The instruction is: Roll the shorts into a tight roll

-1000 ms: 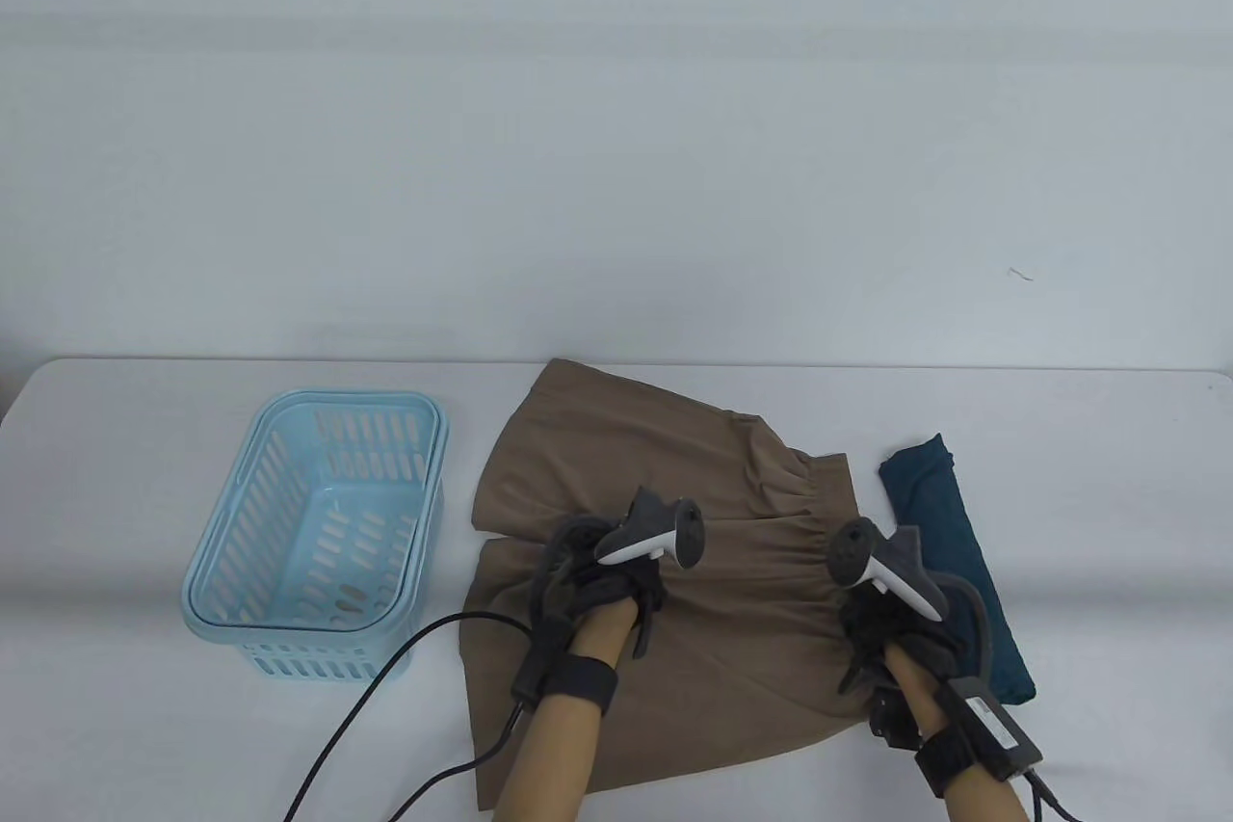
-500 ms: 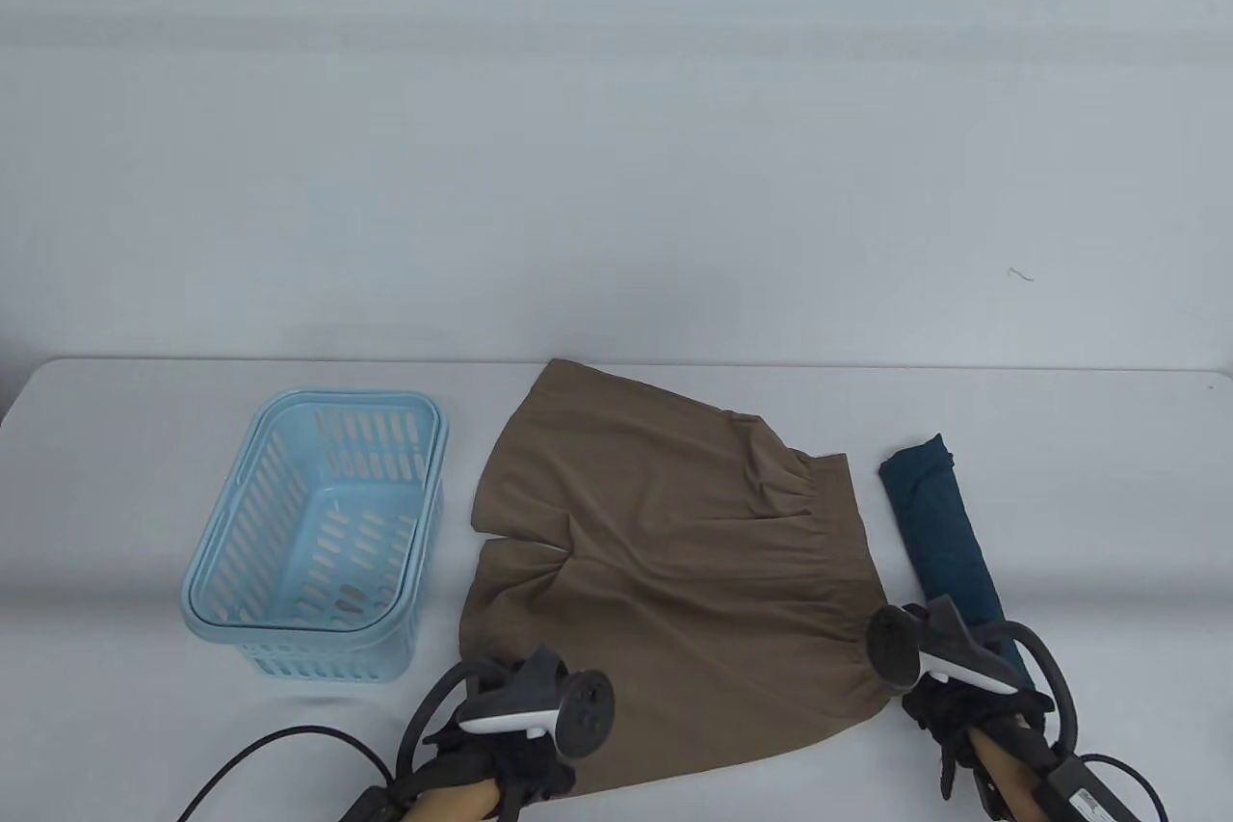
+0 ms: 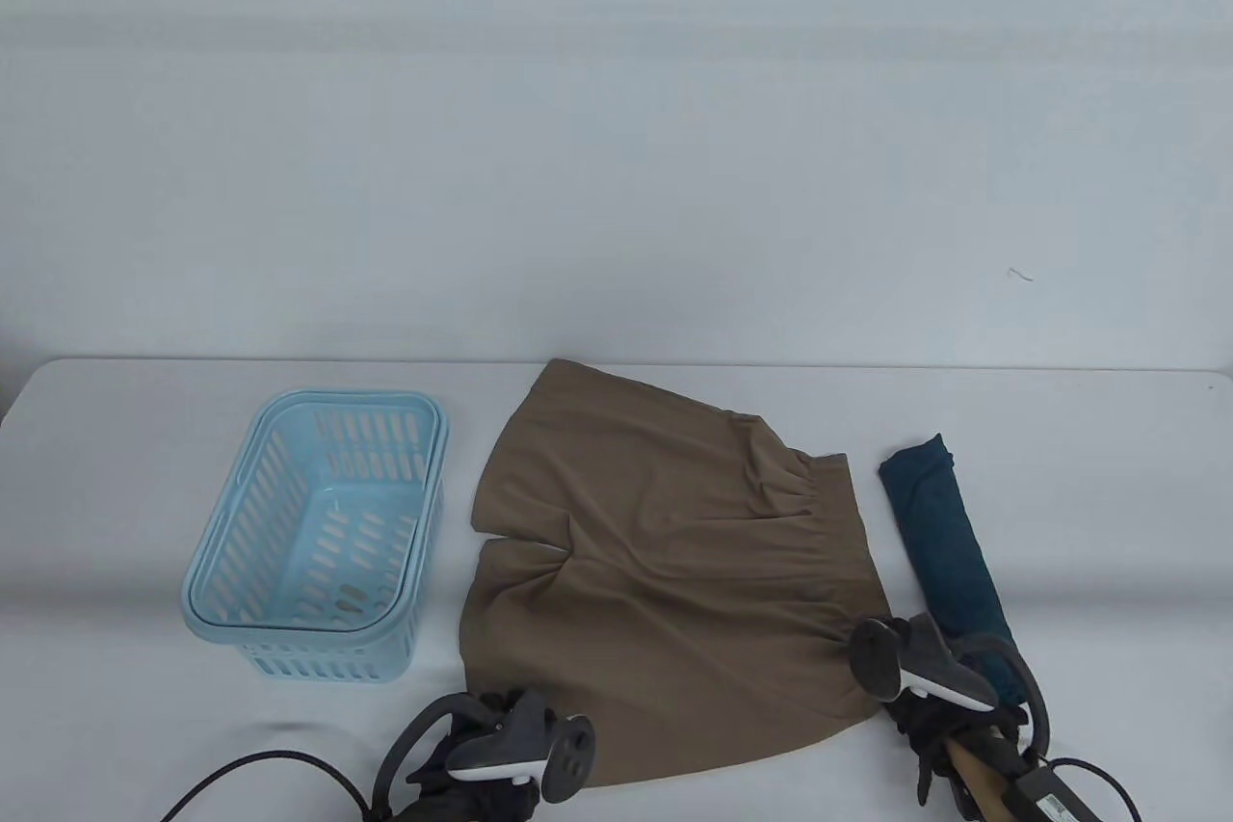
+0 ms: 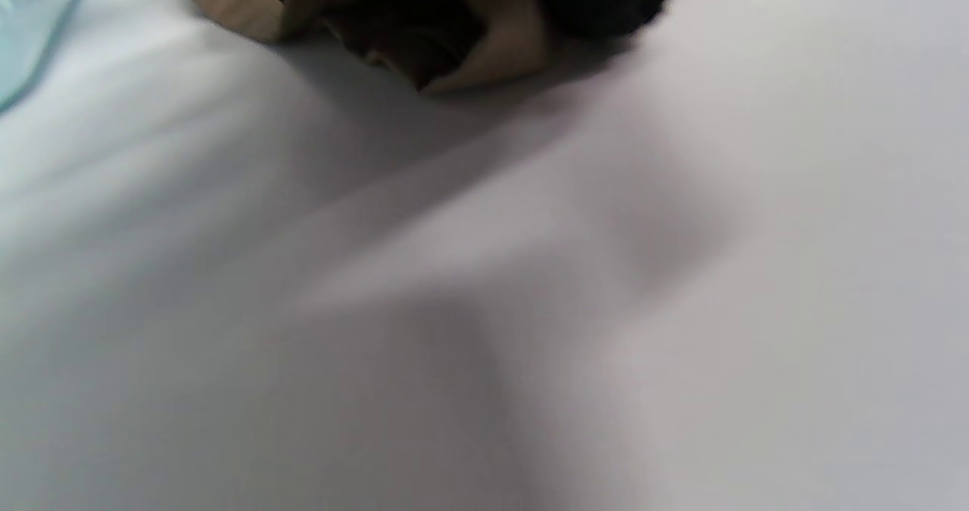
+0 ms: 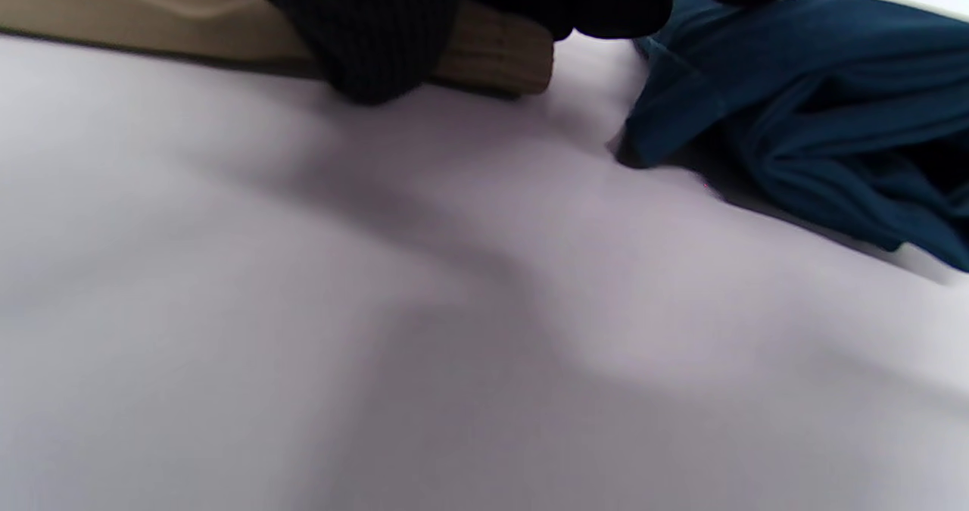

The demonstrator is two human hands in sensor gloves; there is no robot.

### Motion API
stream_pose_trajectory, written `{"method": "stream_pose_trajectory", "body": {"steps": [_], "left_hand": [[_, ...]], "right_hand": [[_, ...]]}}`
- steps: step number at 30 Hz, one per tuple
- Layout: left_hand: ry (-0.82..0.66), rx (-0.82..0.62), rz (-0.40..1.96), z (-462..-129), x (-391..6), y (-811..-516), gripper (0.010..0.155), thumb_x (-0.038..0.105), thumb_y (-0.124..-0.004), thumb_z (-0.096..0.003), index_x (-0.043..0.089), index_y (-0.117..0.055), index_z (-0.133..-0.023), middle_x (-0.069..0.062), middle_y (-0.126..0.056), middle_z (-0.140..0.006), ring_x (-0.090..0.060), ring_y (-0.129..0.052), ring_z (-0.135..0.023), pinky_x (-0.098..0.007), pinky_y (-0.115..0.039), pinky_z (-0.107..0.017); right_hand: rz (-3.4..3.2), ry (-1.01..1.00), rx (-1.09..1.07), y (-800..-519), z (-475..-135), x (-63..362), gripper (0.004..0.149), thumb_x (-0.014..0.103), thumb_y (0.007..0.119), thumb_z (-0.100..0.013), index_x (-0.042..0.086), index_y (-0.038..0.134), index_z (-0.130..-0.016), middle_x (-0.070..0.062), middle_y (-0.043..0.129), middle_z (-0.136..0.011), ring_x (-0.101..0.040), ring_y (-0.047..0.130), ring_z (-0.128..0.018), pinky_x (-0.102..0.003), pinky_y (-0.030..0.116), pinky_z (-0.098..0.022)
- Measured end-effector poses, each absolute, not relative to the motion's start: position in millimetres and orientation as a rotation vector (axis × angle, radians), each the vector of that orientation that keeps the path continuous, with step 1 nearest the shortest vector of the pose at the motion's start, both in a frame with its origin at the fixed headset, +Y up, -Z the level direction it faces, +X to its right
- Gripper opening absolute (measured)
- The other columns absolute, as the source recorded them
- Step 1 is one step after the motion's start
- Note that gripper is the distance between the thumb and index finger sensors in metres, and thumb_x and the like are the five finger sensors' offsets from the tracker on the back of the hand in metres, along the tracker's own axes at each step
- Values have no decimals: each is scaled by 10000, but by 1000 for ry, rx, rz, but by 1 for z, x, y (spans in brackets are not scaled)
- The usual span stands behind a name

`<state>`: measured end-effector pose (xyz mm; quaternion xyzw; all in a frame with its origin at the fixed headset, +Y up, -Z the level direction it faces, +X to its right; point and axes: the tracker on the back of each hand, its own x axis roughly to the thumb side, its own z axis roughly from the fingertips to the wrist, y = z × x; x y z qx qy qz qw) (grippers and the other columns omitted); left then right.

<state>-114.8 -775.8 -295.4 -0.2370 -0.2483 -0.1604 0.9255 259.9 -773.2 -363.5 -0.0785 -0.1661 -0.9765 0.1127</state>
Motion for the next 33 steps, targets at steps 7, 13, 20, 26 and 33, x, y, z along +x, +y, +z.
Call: {"method": "stream_pose_trajectory", "body": {"steps": [7,13,20,26,33], "left_hand": [[-509,-363,-231,-302,-121,-750,447,284,-632,-529,180,-725,-954,-147,-787,-1015,-383,-874,-901,-650,-553,-689],[-483,-294,-85,-297,-132,-703,409,287,-646,-525,182,-791,-893,-123,-882,-940,-351,-943,-836,-643,-582,-685],[-474,-183,93,-283,-153,-649,403,308,-662,-527,183,-810,-880,-119,-899,-925,-350,-956,-822,-646,-589,-683],[-534,-109,226,-259,-166,-603,403,344,-672,-531,184,-821,-869,-115,-910,-914,-348,-963,-814,-647,-595,-682],[-592,-37,334,-240,-170,-559,404,349,-667,-539,176,-822,-870,-123,-909,-914,-354,-961,-811,-649,-598,-680]], "right_hand": [[-2978,-264,-242,-763,-360,263,467,242,659,-496,201,648,-961,-95,685,-1036,-372,674,-958,-632,496,-694],[-3091,-190,-227,-741,-355,269,455,247,653,-493,197,676,-945,-96,706,-1026,-377,686,-953,-636,504,-692],[-3315,-93,-199,-700,-346,285,454,266,659,-494,189,690,-941,-100,719,-1021,-382,698,-947,-640,511,-687],[-3586,-241,-229,-676,-333,308,451,286,669,-499,179,708,-935,-114,724,-1022,-398,703,-941,-647,516,-682],[-3762,-164,-371,-652,-316,324,442,318,690,-497,168,750,-909,-116,798,-962,-378,794,-872,-639,550,-669]]}}
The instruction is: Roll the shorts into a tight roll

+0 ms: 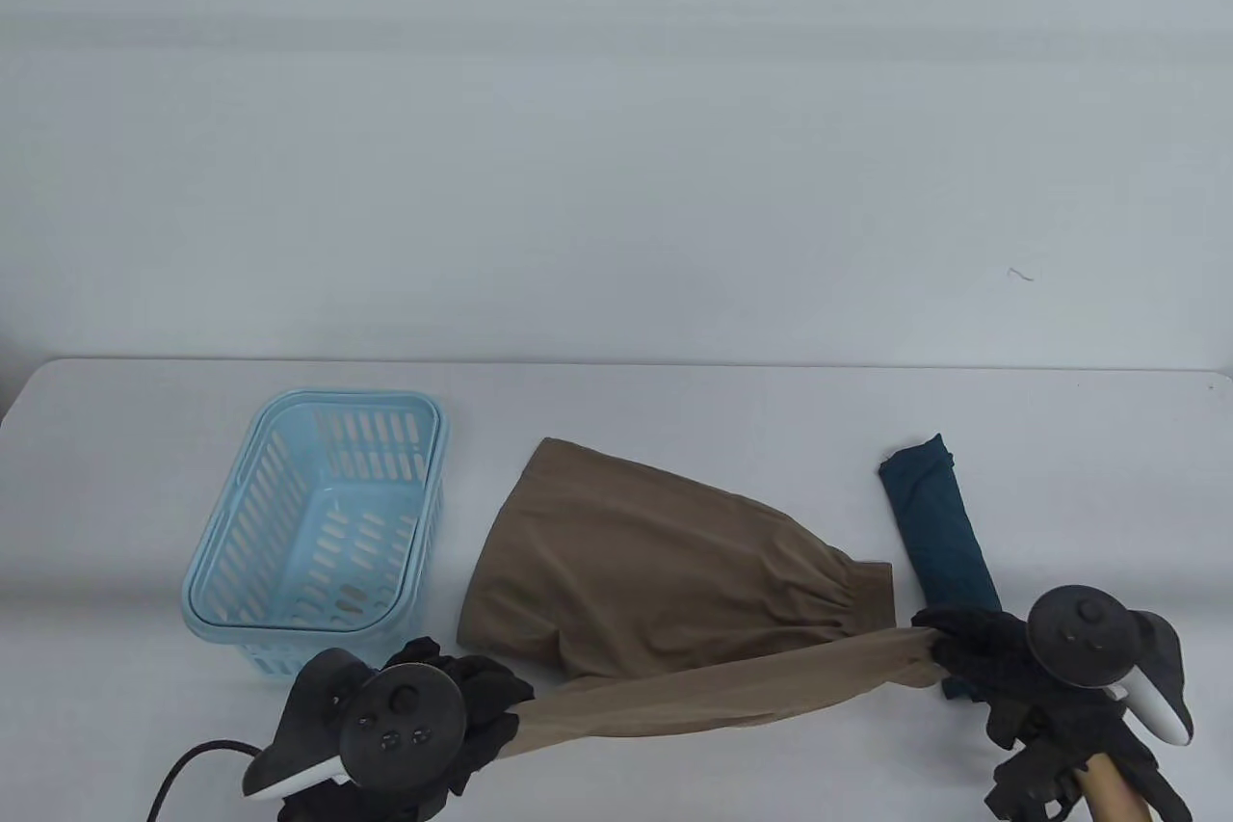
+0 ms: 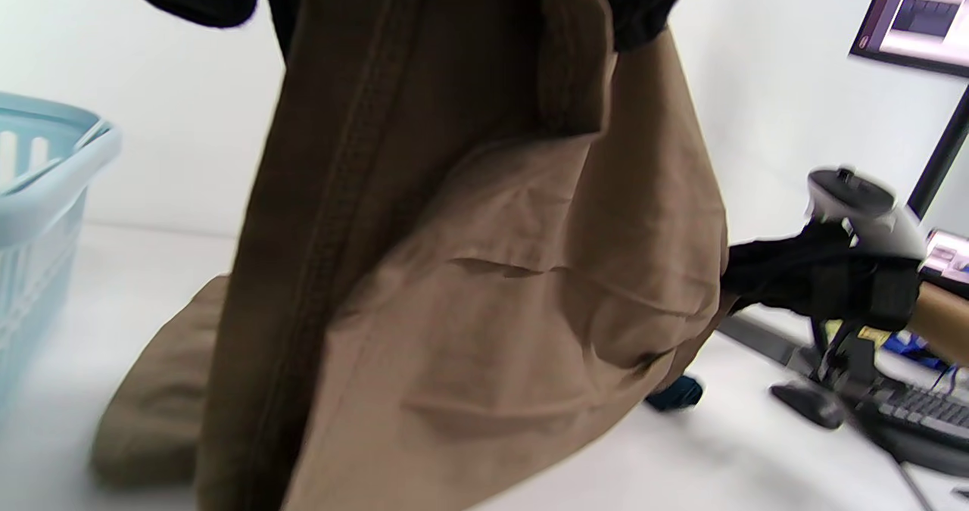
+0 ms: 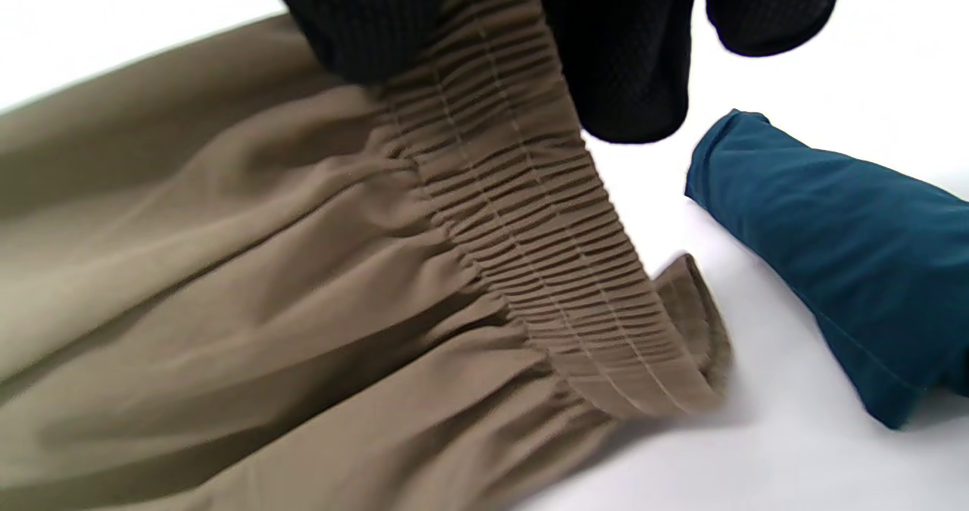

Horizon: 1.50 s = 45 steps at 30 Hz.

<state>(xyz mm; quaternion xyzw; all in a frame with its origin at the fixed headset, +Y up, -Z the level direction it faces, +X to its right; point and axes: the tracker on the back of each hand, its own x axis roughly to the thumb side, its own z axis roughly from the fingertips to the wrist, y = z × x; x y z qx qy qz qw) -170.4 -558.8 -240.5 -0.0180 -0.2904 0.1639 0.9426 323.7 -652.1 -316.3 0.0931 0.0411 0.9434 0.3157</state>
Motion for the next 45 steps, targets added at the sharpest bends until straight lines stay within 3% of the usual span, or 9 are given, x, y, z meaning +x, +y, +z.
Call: {"method": "stream_pose_trajectory", "body": {"steps": [4,10,14,17,23,28,34,45], "left_hand": [[-543,12,347,-249,-172,-542,402,342,-672,-540,169,-828,-868,-132,-910,-913,-366,-959,-810,-656,-592,-679],[-409,6,217,-284,-167,-541,400,342,-673,-539,174,-833,-865,-132,-918,-906,-365,-963,-803,-655,-582,-684],[-320,-46,155,-320,-162,-550,400,341,-673,-539,179,-832,-868,-133,-910,-915,-372,-953,-813,-662,-567,-687],[-234,-86,97,-350,-156,-560,403,332,-670,-542,179,-821,-884,-148,-865,-957,-404,-887,-876,-722,-388,-687],[-87,-184,-55,-424,-137,-588,417,329,-666,-545,182,-793,-913,-160,-787,-1014,-432,-783,-949,-710,-278,-689],[61,-133,-162,-467,-125,-606,513,360,-654,-535,146,-680,-1000,-188,-661,-1095,-470,-668,-1017,-707,-258,-689],[-74,-111,-101,-455,-102,-615,550,375,-644,-536,136,-630,-1032,-194,-620,-1117,-484,-637,-1033,-704,-275,-695],[-310,-200,-65,-379,-62,-649,567,372,-638,-540,121,-604,-1047,-207,-597,-1126,-496,-630,-1031,-704,-299,-693]], "right_hand": [[2430,67,224,-645,-315,326,440,330,693,-496,157,764,-894,-129,852,-882,-346,861,-770,-630,568,-660],[2501,48,132,-648,-326,318,440,333,690,-497,150,770,-889,-133,881,-827,-326,889,-705,-616,595,-646],[2547,72,49,-652,-343,312,441,329,685,-500,146,767,-893,-138,874,-838,-336,882,-716,-620,588,-648],[2572,140,11,-657,-360,307,447,326,673,-512,141,753,-911,-148,856,-867,-352,867,-743,-626,580,-651],[2678,161,-96,-675,-404,294,448,320,673,-512,140,748,-915,-150,850,-873,-356,860,-751,-626,574,-655],[2753,87,-215,-692,-425,291,502,315,659,-513,142,641,-984,-157,730,-986,-383,763,-865,-638,535,-672],[2773,48,-117,-691,-411,293,529,315,660,-512,138,605,-1008,-164,672,-1035,-411,706,-917,-645,526,-674],[2746,56,50,-684,-367,264,541,322,658,-514,137,599,-1019,-166,663,-1048,-416,716,-912,-650,529,-671]]}}
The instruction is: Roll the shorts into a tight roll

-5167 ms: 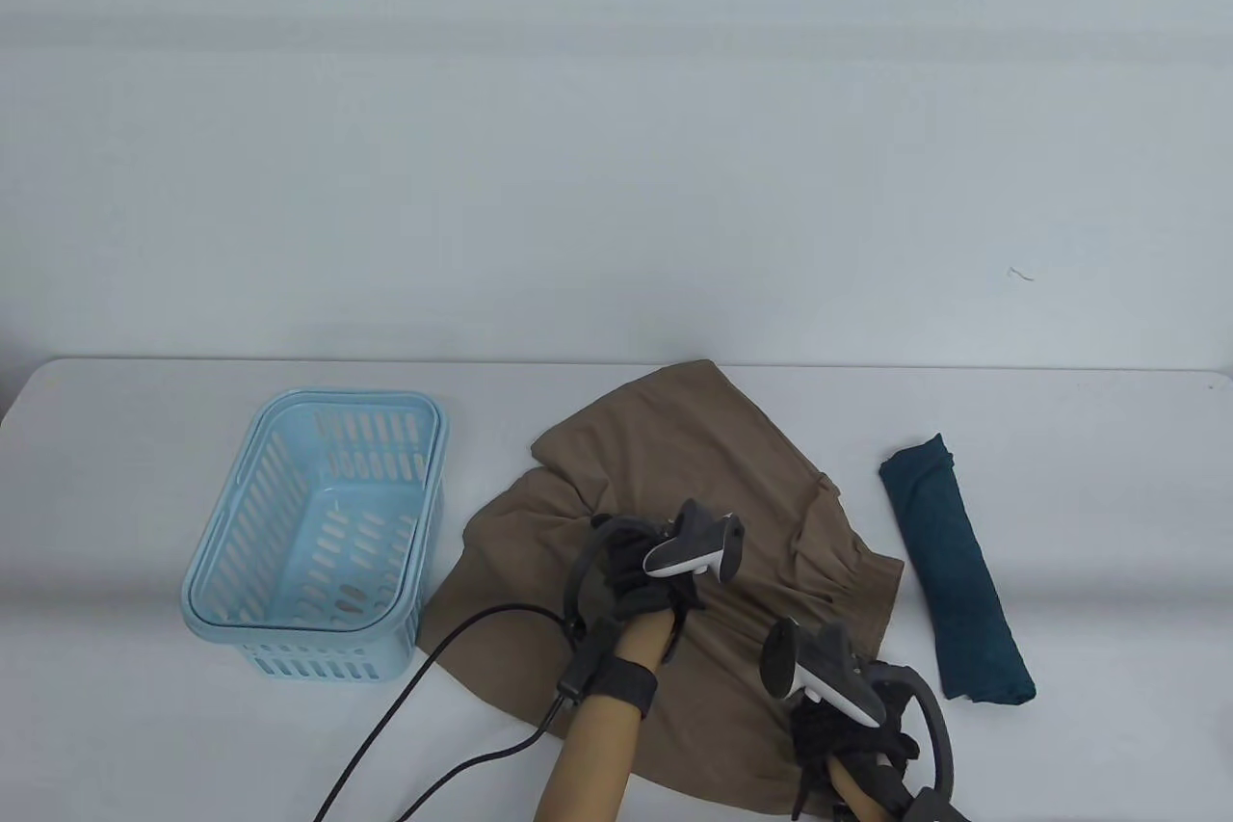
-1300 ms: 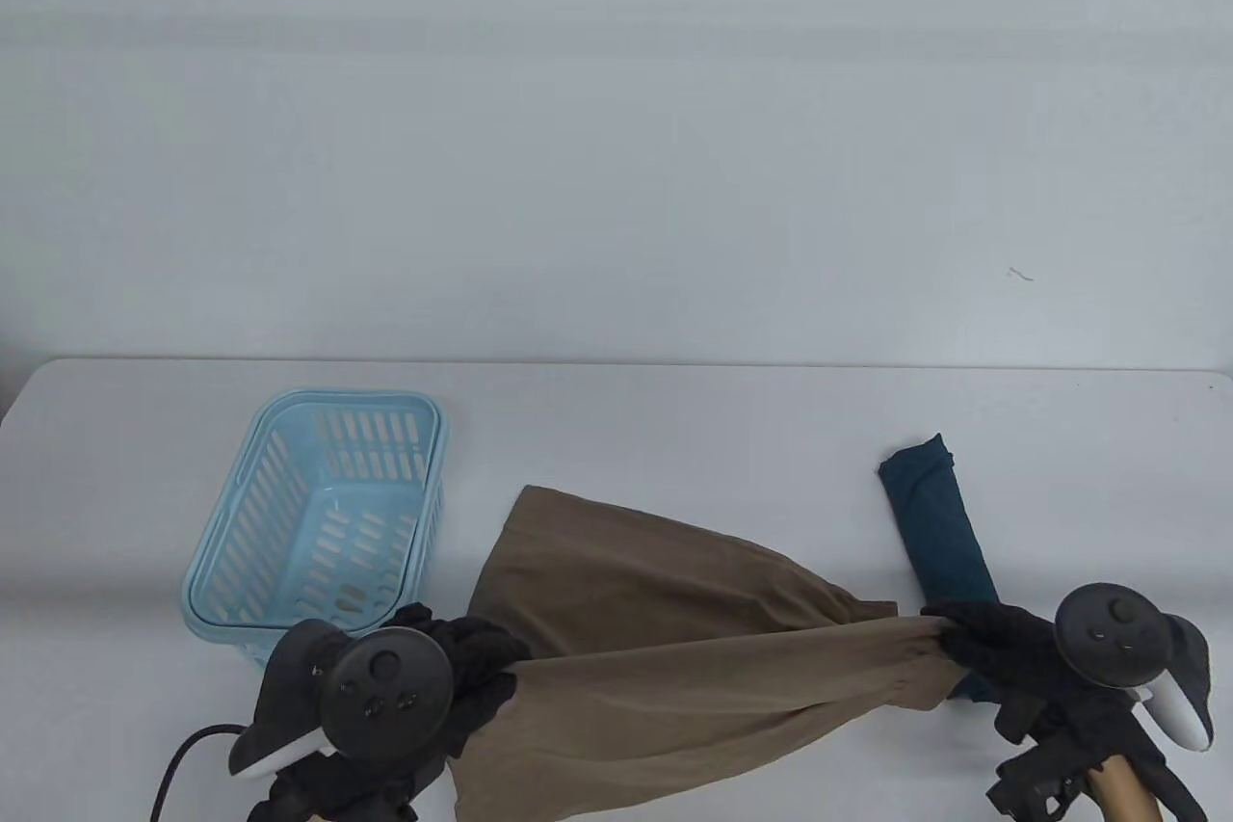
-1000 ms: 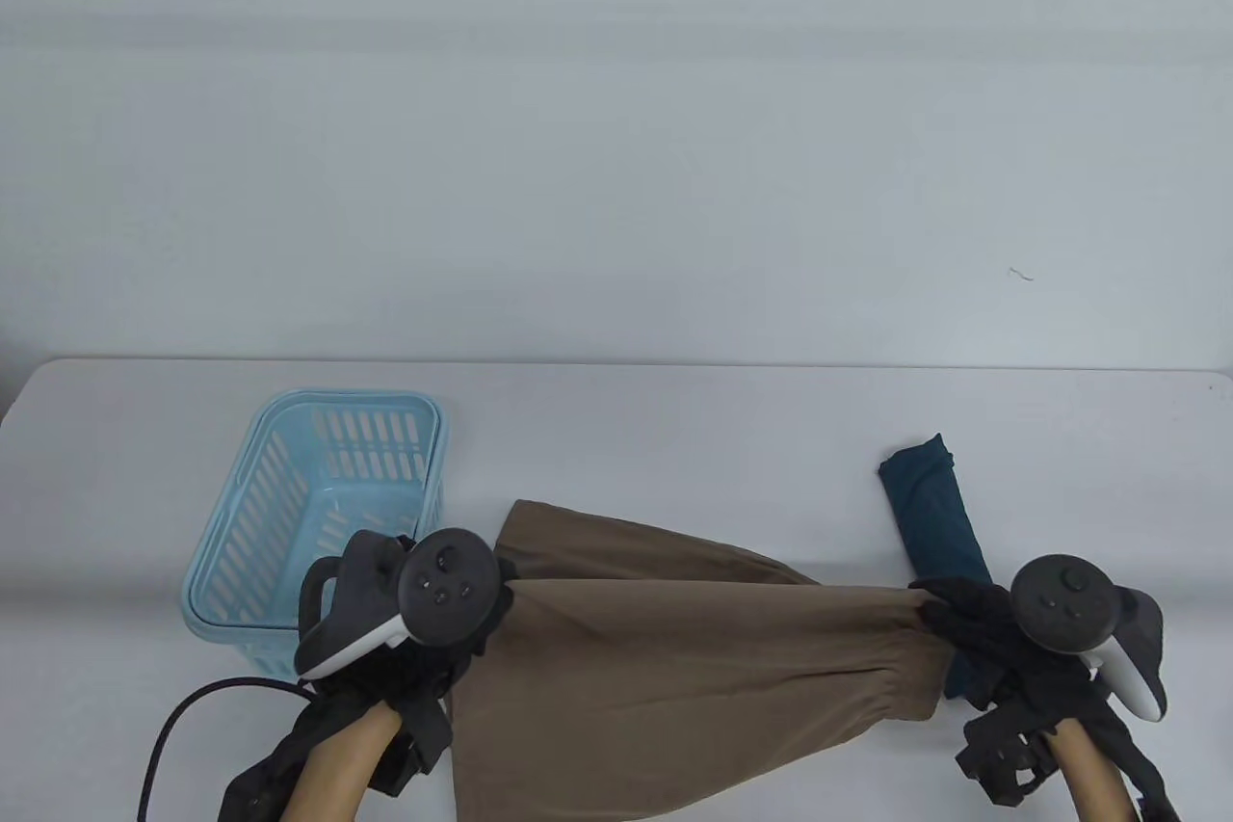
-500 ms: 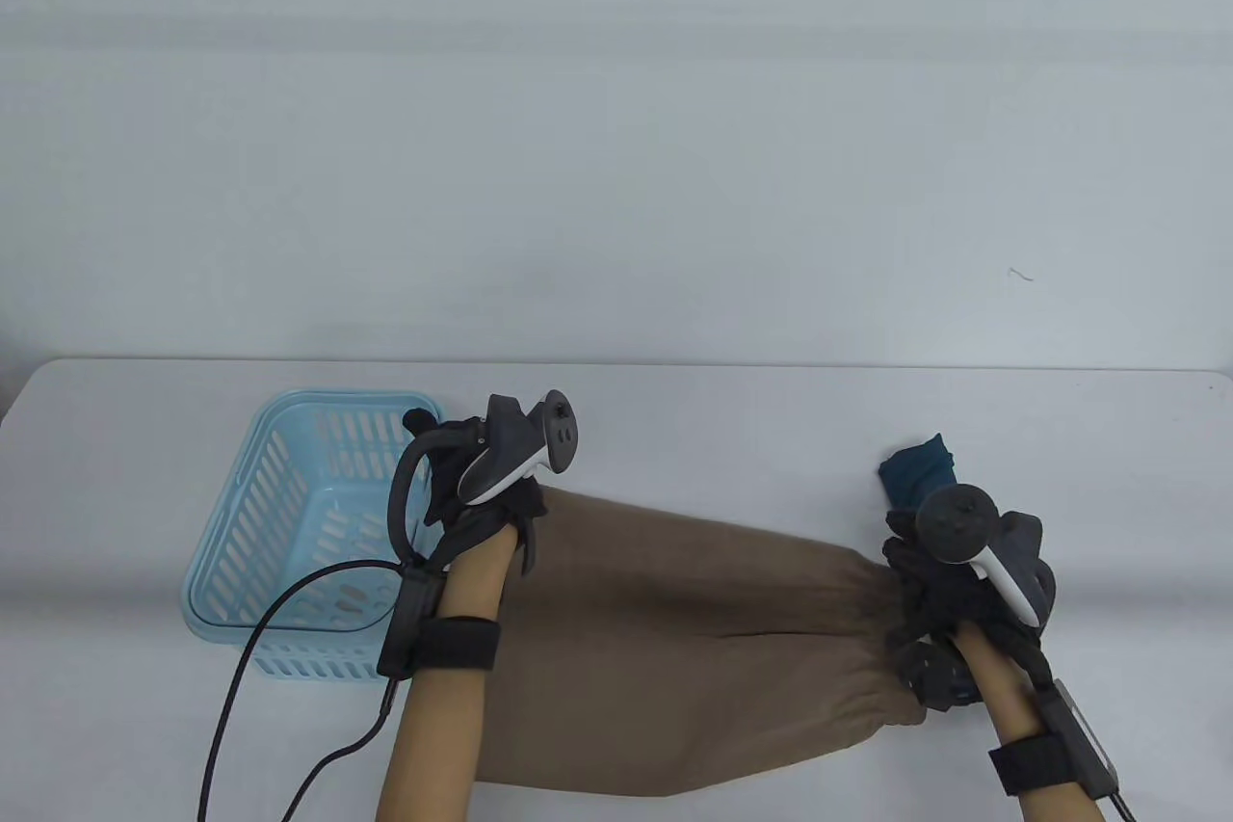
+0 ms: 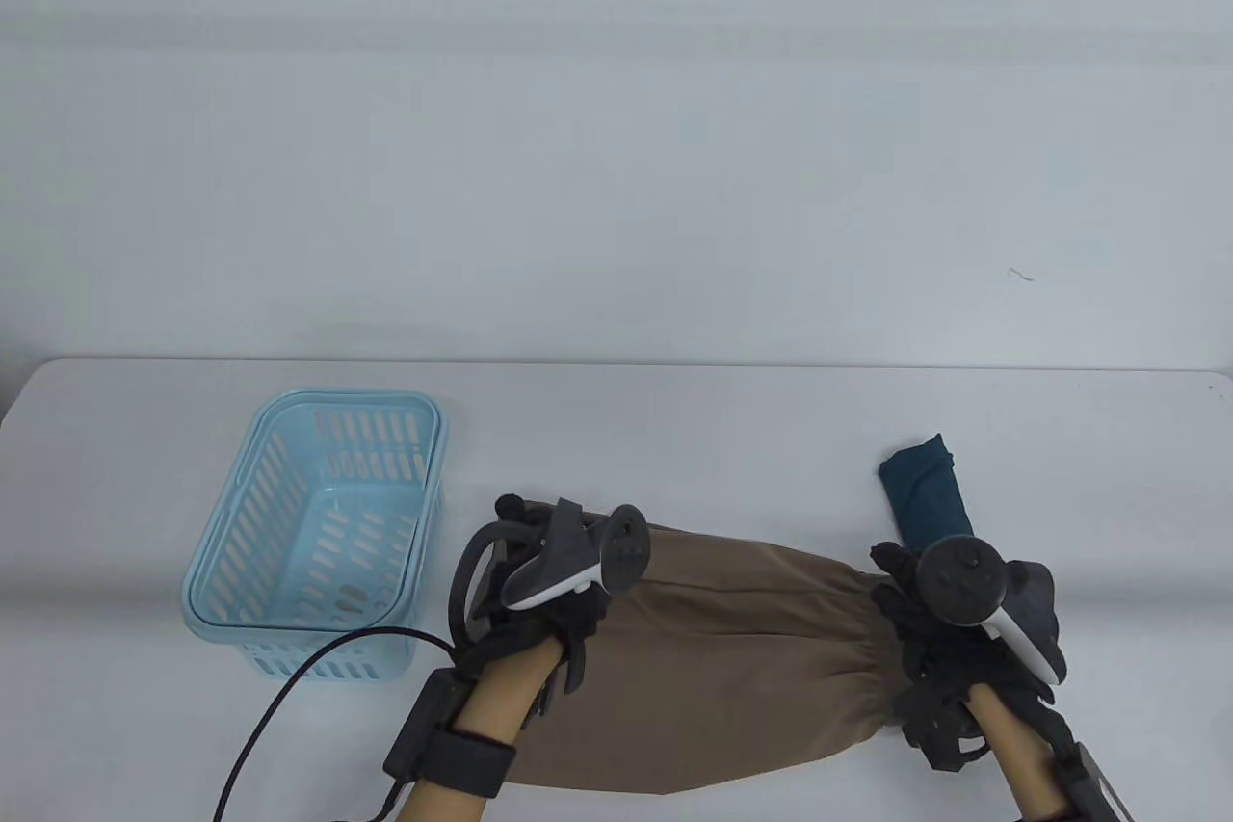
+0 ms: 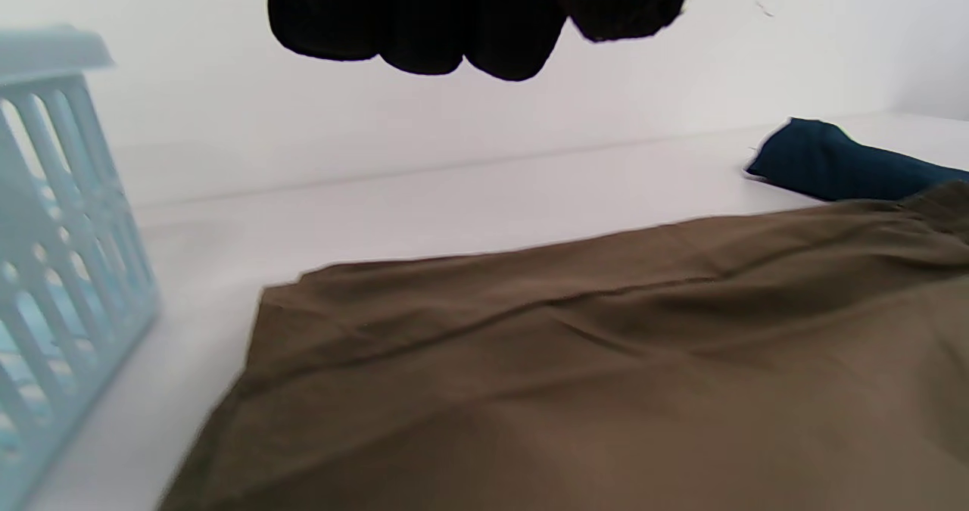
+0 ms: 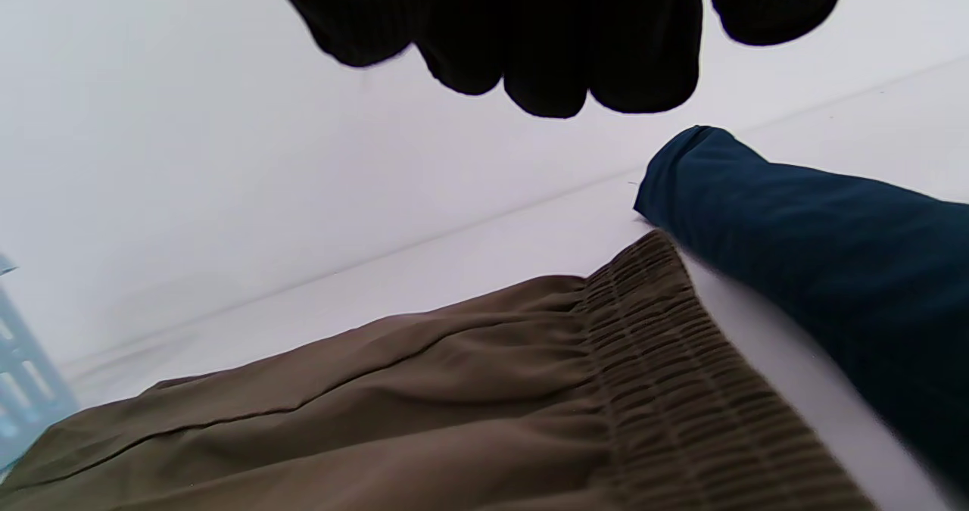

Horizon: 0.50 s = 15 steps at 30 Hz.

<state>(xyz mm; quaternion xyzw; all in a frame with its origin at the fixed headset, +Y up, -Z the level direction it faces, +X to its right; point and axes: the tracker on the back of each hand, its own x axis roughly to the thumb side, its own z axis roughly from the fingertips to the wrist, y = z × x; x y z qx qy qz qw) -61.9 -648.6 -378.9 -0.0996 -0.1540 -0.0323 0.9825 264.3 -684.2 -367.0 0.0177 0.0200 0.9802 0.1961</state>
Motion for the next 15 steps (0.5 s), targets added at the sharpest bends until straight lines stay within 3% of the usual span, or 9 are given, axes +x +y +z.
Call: {"method": "stream_pose_trajectory", "body": {"steps": [5,15], "left_hand": [[-342,-249,-33,-354,-52,-679,580,372,-635,-542,110,-581,-1056,-214,-581,-1131,-498,-636,-1025,-708,-321,-690],[-332,-380,28,-339,-44,-741,621,367,-625,-544,90,-494,-1083,-242,-483,-1154,-536,-545,-1045,-726,-306,-678]], "right_hand": [[2823,97,140,-702,-358,238,547,332,654,-514,141,589,-1023,-161,650,-1058,-415,705,-922,-646,529,-673],[3003,274,259,-748,-355,218,581,333,649,-514,171,508,-1053,-128,500,-1136,-420,475,-1049,-650,442,-707]]}}
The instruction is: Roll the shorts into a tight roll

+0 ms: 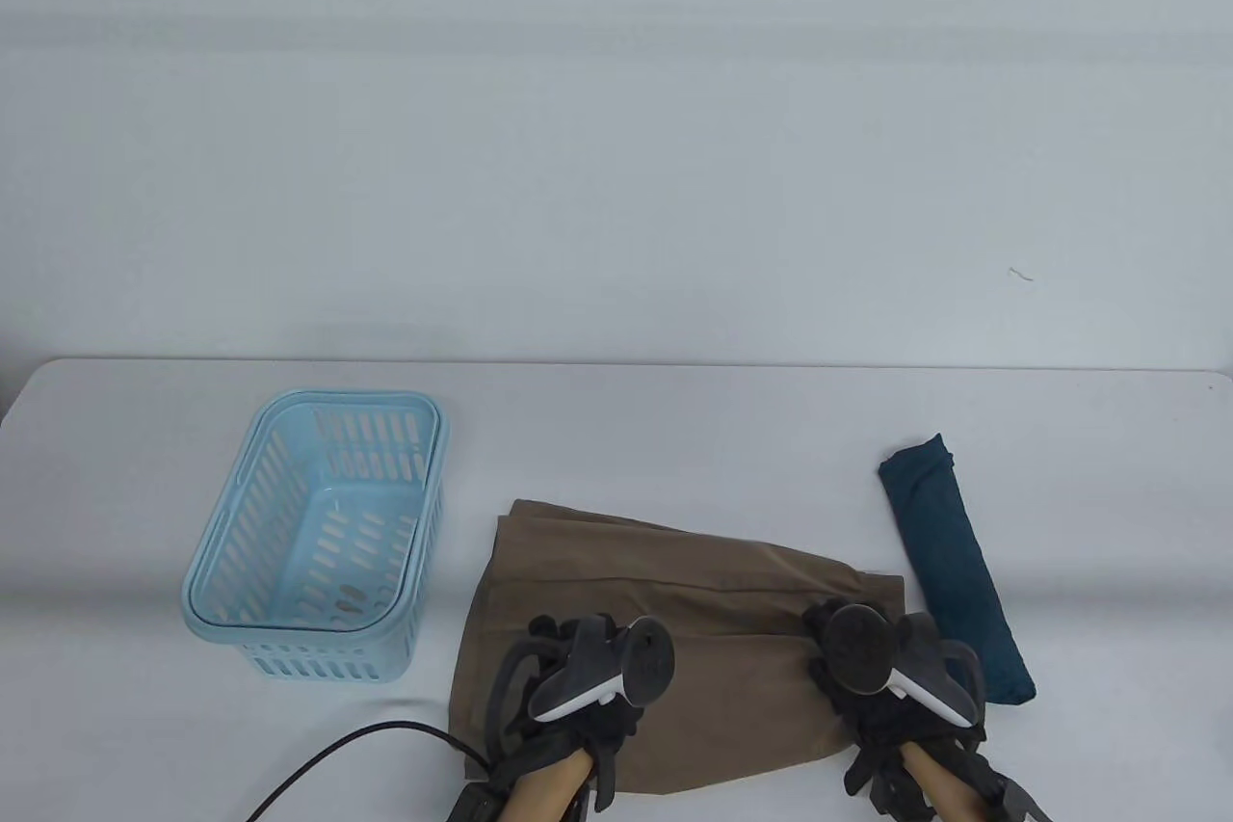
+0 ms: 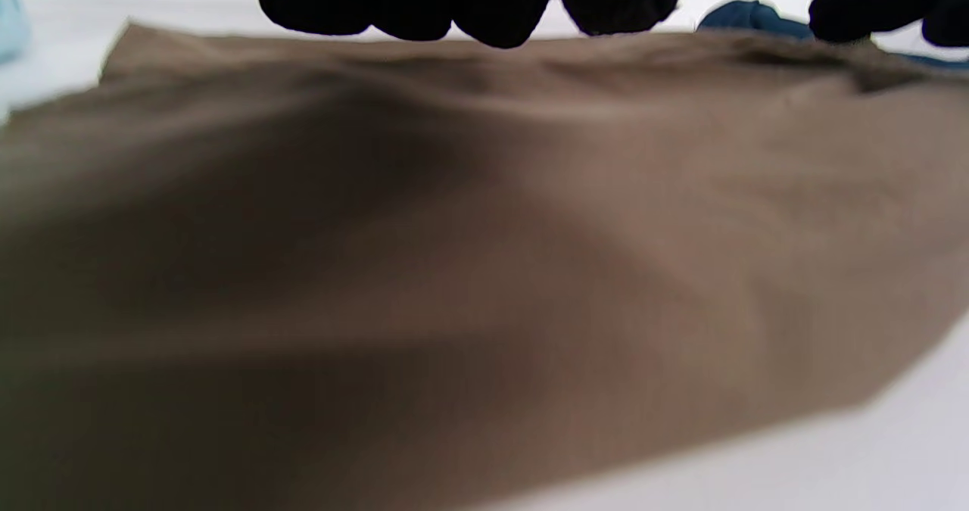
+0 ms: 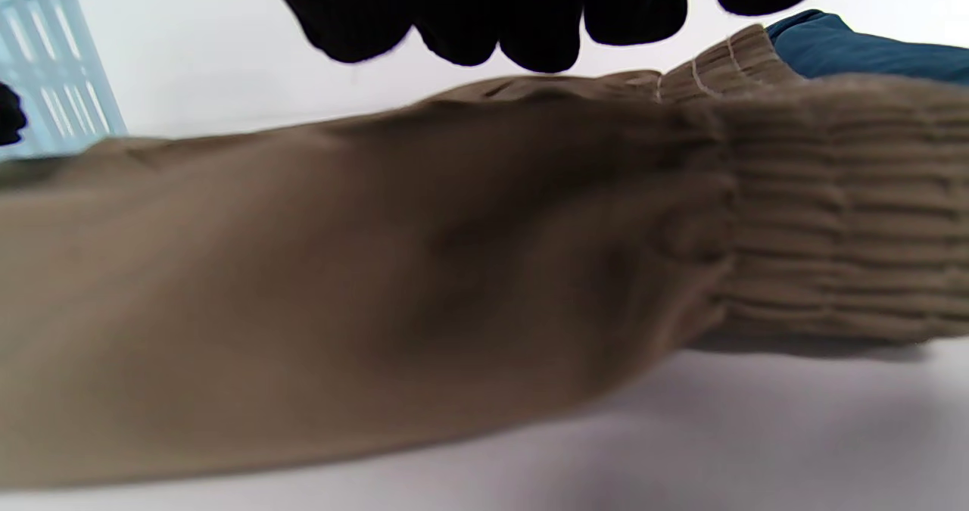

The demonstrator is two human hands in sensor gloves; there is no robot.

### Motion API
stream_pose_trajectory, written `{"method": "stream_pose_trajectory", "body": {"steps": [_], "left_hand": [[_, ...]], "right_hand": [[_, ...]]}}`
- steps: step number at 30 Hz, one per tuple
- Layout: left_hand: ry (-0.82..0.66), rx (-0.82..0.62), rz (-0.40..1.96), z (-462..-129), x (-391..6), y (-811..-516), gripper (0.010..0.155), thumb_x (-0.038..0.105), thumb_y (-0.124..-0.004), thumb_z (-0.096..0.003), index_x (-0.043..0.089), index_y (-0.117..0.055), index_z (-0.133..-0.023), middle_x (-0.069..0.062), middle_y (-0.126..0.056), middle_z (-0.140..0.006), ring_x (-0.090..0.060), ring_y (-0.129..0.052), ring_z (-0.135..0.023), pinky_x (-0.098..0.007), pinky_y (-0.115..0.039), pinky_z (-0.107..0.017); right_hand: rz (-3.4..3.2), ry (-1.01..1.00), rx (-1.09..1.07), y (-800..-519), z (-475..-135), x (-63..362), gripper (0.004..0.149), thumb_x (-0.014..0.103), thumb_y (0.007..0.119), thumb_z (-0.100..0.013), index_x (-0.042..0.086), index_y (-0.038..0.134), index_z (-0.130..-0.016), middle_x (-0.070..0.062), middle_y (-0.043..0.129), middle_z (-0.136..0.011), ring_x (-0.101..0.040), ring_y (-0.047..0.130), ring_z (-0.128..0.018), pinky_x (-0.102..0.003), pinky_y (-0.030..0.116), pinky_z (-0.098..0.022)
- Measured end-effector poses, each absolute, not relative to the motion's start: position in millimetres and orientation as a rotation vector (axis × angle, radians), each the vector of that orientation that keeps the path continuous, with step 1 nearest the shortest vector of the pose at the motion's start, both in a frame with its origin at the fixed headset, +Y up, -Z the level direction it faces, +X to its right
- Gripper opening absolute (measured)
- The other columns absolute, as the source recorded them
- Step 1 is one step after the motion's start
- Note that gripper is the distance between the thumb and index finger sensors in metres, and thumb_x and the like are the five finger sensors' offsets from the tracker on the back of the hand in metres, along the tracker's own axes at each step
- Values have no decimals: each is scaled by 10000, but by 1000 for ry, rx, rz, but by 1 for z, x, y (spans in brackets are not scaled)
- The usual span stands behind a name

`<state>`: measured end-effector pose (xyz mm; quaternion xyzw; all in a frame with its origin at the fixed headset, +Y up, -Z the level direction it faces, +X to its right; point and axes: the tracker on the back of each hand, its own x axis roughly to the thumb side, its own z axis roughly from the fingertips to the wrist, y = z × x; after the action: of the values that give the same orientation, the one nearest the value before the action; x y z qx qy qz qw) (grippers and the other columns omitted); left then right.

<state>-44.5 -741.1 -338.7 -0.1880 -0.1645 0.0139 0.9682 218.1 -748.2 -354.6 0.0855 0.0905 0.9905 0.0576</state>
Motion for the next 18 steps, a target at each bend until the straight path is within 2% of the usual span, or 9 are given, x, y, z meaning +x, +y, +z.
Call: {"method": "stream_pose_trajectory", "body": {"steps": [9,13,18], "left_hand": [[-342,-471,67,-335,-44,-759,581,329,-588,-554,102,-499,-1081,-227,-476,-1158,-543,-532,-1046,-728,-306,-673],[-336,-548,71,-333,-44,-769,599,326,-580,-557,92,-431,-1088,-224,-386,-1150,-541,-421,-1046,-734,-298,-669],[-328,-555,60,-333,-43,-769,609,339,-582,-558,96,-414,-1091,-217,-367,-1152,-534,-404,-1051,-736,-296,-670]], "right_hand": [[3016,387,249,-772,-355,222,554,319,636,-520,179,527,-1044,-118,488,-1137,-408,437,-1060,-658,361,-717],[3047,448,251,-783,-356,222,531,310,619,-526,191,531,-1036,-95,453,-1137,-366,372,-1063,-639,326,-725],[3091,467,244,-784,-355,217,529,302,612,-529,183,512,-1035,-99,437,-1135,-366,356,-1062,-644,320,-723]]}}
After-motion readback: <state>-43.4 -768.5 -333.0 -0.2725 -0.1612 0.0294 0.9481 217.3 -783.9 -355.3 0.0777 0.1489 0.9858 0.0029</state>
